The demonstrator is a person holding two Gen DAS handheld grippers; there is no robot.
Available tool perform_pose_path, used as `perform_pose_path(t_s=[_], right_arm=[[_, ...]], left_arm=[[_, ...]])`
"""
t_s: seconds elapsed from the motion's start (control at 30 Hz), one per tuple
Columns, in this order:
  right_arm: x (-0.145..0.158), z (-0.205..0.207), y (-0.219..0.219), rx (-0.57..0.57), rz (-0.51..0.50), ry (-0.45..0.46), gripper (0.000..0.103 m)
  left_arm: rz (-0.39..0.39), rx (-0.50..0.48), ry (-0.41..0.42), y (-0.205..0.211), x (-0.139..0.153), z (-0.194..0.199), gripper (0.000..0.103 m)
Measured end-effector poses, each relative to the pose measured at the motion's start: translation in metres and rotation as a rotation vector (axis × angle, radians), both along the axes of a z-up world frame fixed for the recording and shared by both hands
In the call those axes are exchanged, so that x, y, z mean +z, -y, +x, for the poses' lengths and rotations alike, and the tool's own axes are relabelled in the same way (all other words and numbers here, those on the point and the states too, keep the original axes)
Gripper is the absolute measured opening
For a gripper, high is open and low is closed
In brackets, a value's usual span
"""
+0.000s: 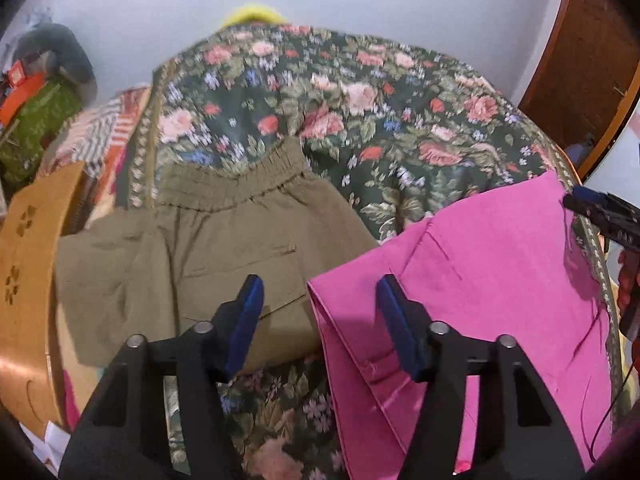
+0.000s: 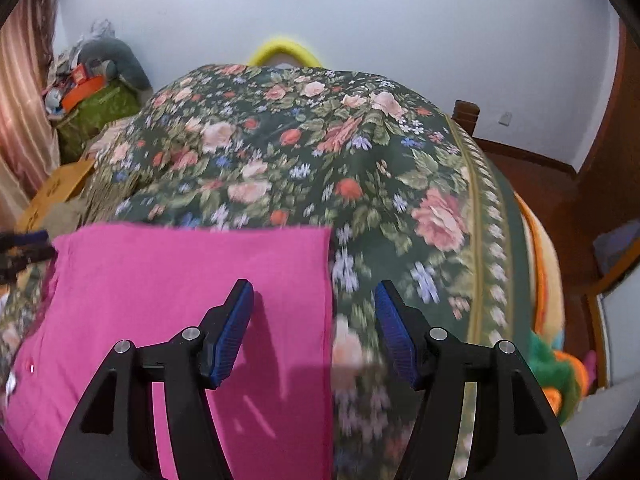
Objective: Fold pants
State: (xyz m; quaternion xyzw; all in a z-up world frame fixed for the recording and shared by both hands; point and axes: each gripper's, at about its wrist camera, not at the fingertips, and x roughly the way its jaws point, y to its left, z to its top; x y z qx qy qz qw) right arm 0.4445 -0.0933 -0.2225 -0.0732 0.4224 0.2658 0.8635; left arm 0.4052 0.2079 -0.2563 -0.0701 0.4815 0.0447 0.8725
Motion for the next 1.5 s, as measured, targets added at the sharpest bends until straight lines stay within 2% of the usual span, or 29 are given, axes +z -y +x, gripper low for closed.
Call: perform_pose_path(t_s=[0.07,0.1,0.13,0.17,0.2,0.23,0.27,0.3,0.37,0.4,0.47,0.57,0.63,0.67,0.7,0.77,0.97,1.03,1.1,1.13,1.17,1.2,1.3,1.4,1.5], right_arm=[[-0.005,0.012,-0.005,0.001,0.02,-0.028,0.059],[-0.009,0.016,-0.007,-0.008,0.03,-0.043,0.054],[-0.012,0.02,-0.009,-0.01,0.048,-0.059,0.049],[-0.016,0.022,-0.011,-0.006,0.061,-0.086,0.039],[-0.019,0.023,-0.012,-0.01,0.072,-0.102,0.035],[-0.019,0.022,-0.012,-0.022,0.079,-0.093,0.032],[-0.017,0.019,-0.013,-0.023,0.08,-0.076,0.023],[-0.016,0.018,-0.014,-0.021,0.079,-0.07,0.018],[-0.012,0.016,-0.014,-0.017,0.079,-0.068,0.011],[-0.01,0.014,-0.015,-0.013,0.077,-0.064,0.008],[-0.001,0.008,-0.014,-0.001,0.069,-0.039,0.005],[0.012,0.0,-0.013,0.012,0.068,-0.011,0.005],[0.02,-0.004,-0.012,0.021,0.065,0.003,0.005],[0.023,-0.007,-0.012,0.025,0.062,0.01,0.005],[0.024,-0.008,-0.011,0.027,0.058,0.013,0.005],[0.023,-0.009,-0.011,0.028,0.056,0.011,0.005],[0.01,-0.008,-0.009,0.027,0.042,-0.001,0.005],[0.001,-0.005,-0.008,0.023,0.033,-0.014,0.005],[-0.008,-0.004,-0.007,0.02,0.027,-0.03,0.005],[-0.011,-0.003,-0.006,0.019,0.027,-0.037,0.005],[-0.015,-0.002,-0.005,0.016,0.031,-0.045,0.005],[-0.018,-0.001,-0.005,0.013,0.036,-0.049,0.005],[-0.017,-0.001,-0.003,0.003,0.05,-0.044,0.005],[-0.008,-0.003,-0.001,-0.004,0.056,-0.026,0.005],[0.008,-0.007,0.003,-0.011,0.064,-0.005,0.005]], left_arm=[[-0.007,-0.01,-0.015,-0.003,-0.008,0.006,0.044],[-0.014,-0.019,-0.022,-0.004,-0.012,0.008,0.036],[-0.033,-0.03,-0.029,-0.004,-0.016,0.009,0.031],[-0.057,-0.041,-0.037,-0.004,-0.019,0.01,0.021],[-0.064,-0.044,-0.04,-0.003,-0.021,0.01,0.016],[-0.054,-0.04,-0.043,-0.002,-0.022,0.01,0.014],[-0.043,-0.034,-0.044,-0.001,-0.022,0.009,0.01],[-0.043,-0.031,-0.047,-0.001,-0.023,0.009,0.008],[-0.067,-0.018,-0.052,-0.004,-0.02,0.007,0.0],[-0.086,-0.011,-0.046,-0.006,-0.017,0.005,0.0],[-0.073,0.001,-0.029,-0.008,-0.008,0.001,0.0],[-0.071,0.016,0.011,-0.013,0.009,-0.006,0.0],[-0.054,0.047,0.008,-0.016,0.015,-0.008,0.006],[-0.061,0.054,-0.003,-0.018,0.015,-0.008,0.023],[-0.082,0.051,-0.012,-0.019,0.014,-0.007,0.047],[-0.107,0.055,-0.006,-0.021,0.011,-0.007,0.068],[-0.174,0.035,-0.049,-0.013,-0.015,0.009,0.067],[-0.196,0.035,-0.058,-0.012,-0.024,0.015,0.061],[-0.232,0.014,-0.042,-0.01,-0.027,0.018,0.039],[-0.248,0.005,-0.038,-0.008,-0.027,0.02,0.036],[-0.243,0.0,-0.041,-0.007,-0.027,0.021,0.03],[-0.232,0.002,-0.044,-0.005,-0.027,0.022,0.019],[-0.203,-0.006,-0.04,0.0,-0.02,0.022,0.013],[-0.135,-0.007,-0.007,0.004,-0.002,0.016,0.013],[-0.1,-0.011,0.047,0.008,0.021,0.007,0.013]])
